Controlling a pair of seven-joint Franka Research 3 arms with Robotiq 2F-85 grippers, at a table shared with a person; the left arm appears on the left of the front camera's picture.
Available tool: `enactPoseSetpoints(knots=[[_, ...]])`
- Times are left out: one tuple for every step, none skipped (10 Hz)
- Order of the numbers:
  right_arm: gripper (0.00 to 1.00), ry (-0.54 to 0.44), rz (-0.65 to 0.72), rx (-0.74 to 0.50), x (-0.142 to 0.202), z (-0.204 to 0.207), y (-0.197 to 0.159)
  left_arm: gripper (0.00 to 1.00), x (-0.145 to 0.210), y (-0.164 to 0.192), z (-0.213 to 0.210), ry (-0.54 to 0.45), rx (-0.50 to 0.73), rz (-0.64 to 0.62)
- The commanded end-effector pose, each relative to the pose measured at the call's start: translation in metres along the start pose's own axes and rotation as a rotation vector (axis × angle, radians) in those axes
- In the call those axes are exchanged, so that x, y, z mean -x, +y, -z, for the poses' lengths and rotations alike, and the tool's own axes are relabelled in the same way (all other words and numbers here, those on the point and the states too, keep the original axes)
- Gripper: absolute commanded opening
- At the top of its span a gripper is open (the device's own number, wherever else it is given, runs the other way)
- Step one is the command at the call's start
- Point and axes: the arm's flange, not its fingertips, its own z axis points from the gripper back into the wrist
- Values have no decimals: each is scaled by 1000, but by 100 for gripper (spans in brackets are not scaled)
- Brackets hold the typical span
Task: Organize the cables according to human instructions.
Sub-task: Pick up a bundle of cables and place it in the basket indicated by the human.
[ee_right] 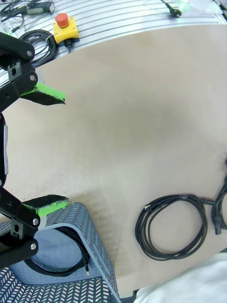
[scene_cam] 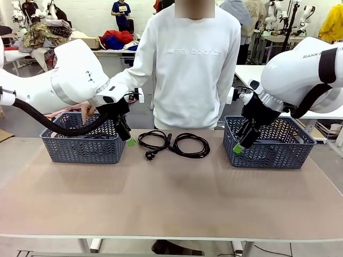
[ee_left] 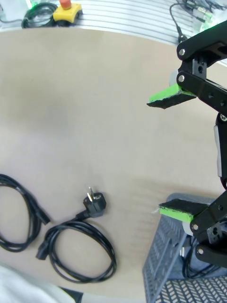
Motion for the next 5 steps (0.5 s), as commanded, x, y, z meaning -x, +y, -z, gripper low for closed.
enactPoseSetpoints(knots=[[100,3,12,6,0,-1,0,100,-19,11,4,73,-56,-74],[100,3,12,6,0,-1,0,100,-30,18,6,96,-83,-96],[100,3,12,6,0,-1,0,100,-42,25,12,113,-105,-115],[100,3,12,6,0,-1,0,100,-54,32,18,136,-123,-125],[100,3,12,6,0,-1,0,100,-65,39,23,169,-140,-150]])
